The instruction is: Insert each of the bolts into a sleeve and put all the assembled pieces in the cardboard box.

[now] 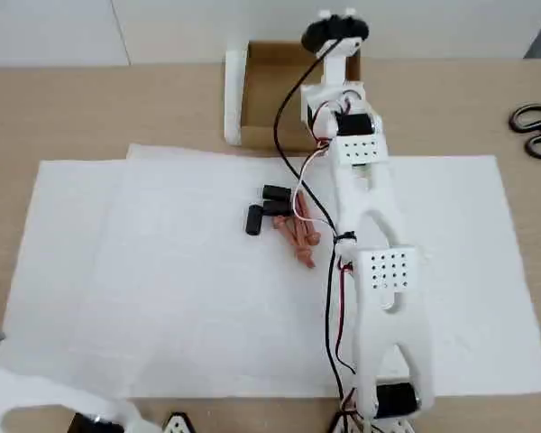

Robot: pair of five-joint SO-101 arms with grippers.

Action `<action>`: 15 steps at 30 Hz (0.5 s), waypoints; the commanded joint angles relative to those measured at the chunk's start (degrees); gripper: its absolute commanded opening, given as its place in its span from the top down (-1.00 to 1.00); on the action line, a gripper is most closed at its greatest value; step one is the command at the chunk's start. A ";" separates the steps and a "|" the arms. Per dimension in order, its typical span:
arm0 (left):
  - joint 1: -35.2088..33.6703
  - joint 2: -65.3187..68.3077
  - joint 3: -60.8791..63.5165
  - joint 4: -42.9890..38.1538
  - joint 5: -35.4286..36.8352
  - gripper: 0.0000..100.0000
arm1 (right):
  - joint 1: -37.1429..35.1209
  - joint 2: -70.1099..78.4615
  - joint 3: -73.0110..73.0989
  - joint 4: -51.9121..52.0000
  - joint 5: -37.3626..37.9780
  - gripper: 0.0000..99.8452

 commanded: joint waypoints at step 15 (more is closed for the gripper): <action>14.24 -14.86 -0.04 1.05 4.22 0.37 | -11.38 -9.80 -29.71 53.41 -3.08 0.46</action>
